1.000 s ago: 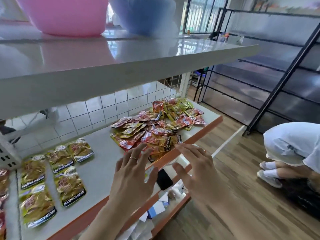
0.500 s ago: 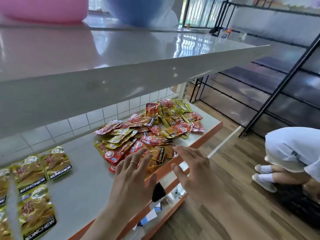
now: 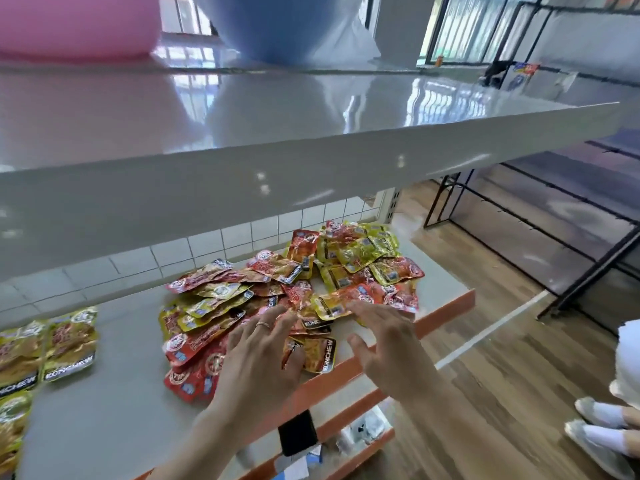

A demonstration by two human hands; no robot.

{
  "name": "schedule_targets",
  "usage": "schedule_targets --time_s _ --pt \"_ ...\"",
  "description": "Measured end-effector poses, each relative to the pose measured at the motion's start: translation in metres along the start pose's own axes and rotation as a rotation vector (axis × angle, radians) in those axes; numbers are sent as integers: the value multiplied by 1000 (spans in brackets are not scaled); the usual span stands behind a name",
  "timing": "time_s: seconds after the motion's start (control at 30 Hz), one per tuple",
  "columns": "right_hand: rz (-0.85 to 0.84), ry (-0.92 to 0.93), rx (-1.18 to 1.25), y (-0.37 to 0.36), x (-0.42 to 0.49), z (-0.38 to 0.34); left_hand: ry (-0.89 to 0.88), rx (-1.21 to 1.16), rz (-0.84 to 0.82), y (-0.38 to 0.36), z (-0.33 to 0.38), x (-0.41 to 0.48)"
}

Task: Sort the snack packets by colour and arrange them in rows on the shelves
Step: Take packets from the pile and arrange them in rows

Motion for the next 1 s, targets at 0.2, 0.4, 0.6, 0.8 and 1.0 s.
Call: schedule_targets --time_s 0.2,0.4,0.6,0.8,1.0 --pt "-155 -70 -132 -3 33 51 188 4 -36 -18 21 44" --pt "-277 5 -231 -17 71 67 355 67 -153 -34 28 84" --pt "-367 73 -277 -31 90 72 468 194 -136 -38 30 102" --pt "-102 220 -82 -28 87 83 566 -82 -11 -43 20 105" --pt "24 189 167 -15 84 84 597 -554 168 -26 31 97"
Point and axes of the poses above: each hand's wrist, its own x-axis towards the middle knuckle, its own y-axis out of the back of the hand, z = x × y, the point moved 3 cm from there along x, towards the middle knuckle, and after that the axes turned 6 degrees about x, right-handed, at the moved point
